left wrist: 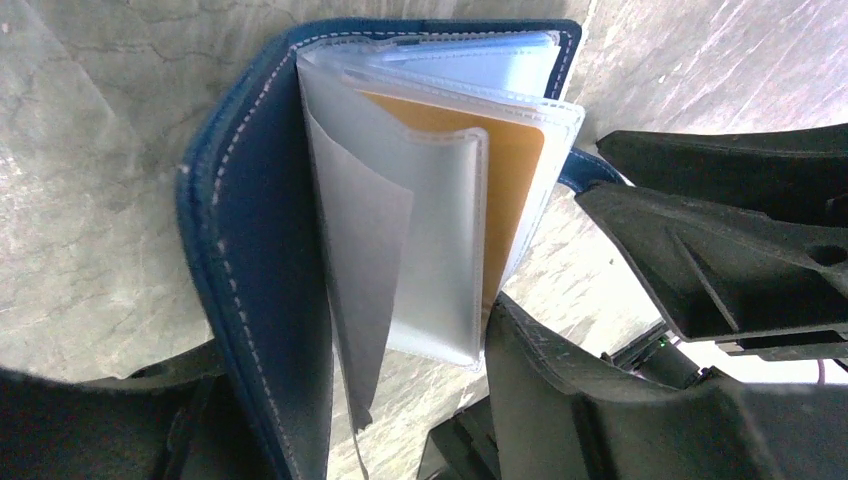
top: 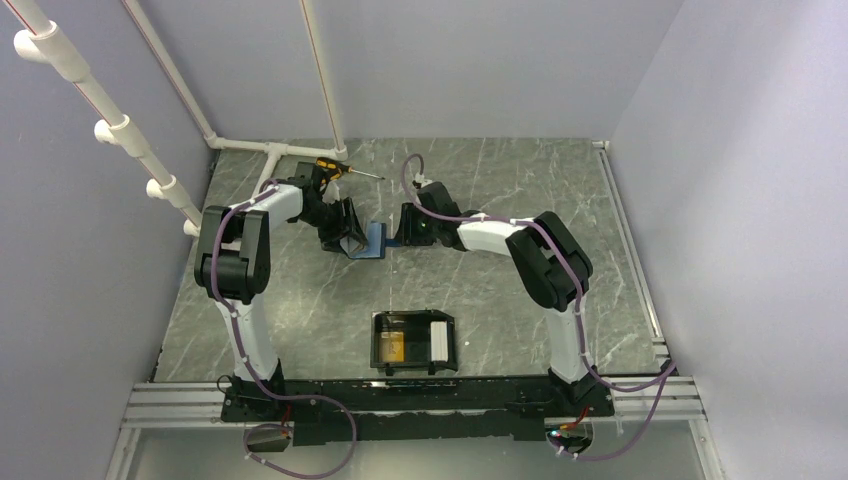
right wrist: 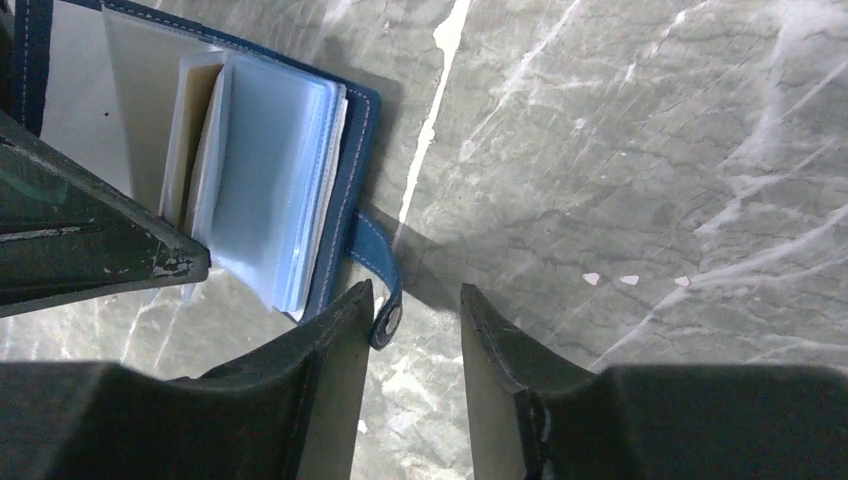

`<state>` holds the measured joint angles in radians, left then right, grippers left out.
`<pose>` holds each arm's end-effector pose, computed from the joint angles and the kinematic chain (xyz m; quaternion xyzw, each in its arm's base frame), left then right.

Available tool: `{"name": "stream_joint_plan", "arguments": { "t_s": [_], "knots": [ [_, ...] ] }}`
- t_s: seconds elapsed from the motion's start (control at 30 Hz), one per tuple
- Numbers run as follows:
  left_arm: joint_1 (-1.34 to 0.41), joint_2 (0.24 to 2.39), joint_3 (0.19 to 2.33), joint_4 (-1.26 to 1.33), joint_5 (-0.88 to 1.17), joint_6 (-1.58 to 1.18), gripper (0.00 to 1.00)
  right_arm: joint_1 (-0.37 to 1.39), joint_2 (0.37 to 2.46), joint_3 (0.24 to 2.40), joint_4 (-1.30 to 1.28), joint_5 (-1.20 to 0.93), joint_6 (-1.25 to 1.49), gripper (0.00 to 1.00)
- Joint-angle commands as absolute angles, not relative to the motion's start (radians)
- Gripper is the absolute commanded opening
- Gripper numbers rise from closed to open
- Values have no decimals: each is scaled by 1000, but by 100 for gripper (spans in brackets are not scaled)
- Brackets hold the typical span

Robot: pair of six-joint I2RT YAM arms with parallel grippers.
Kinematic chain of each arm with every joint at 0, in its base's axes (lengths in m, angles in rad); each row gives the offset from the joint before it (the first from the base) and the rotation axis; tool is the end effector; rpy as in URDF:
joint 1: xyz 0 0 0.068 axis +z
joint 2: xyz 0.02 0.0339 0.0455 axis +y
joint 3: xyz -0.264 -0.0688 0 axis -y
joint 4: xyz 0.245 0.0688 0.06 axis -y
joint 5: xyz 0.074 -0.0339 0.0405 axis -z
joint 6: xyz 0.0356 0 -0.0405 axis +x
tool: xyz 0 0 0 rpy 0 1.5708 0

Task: Put the credit cards into the card holder
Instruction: Open the card holder at the center of the board.

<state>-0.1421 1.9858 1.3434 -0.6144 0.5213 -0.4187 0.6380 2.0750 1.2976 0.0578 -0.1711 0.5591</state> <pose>0.3845 -0.0729 0.1566 -0.0917 0.9508 -0.2864 0.0747 0.3549 0.2707 0.1437 -0.0710 0.9054 0.2961 0.2960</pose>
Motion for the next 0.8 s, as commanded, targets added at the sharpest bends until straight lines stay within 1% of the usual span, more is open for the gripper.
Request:
{"name": "stream_joint_plan", "arguments": {
  "t_s": [0.0,0.03,0.1,0.23,0.27,0.37,0.5,0.6,0.77],
  "knots": [
    [-140,1963,1354,-603,544,-407,41,634,2080,1322,30,-245,574,43],
    [-140,1960,1352,-596,554,-408,40,632,2080,1321,38,-259,582,46],
    [-141,1960,1348,-588,569,-412,39,631,2089,1325,46,-272,592,48],
    [-140,1968,1348,-585,591,-416,38,626,2113,1351,34,-268,597,44],
    [-140,1968,1348,-585,592,-416,38,626,2115,1357,29,-262,596,42],
    [-141,1968,1347,-582,595,-416,37,626,2124,1387,6,-248,590,32],
    [-141,1970,1345,-581,594,-416,36,622,2100,1388,-45,-170,583,15],
    [-141,1969,1343,-578,590,-419,35,613,2036,1351,-65,-110,578,0],
    [-141,1973,1337,-553,619,-433,35,609,1905,1261,-80,-47,546,0]
  ]
}}
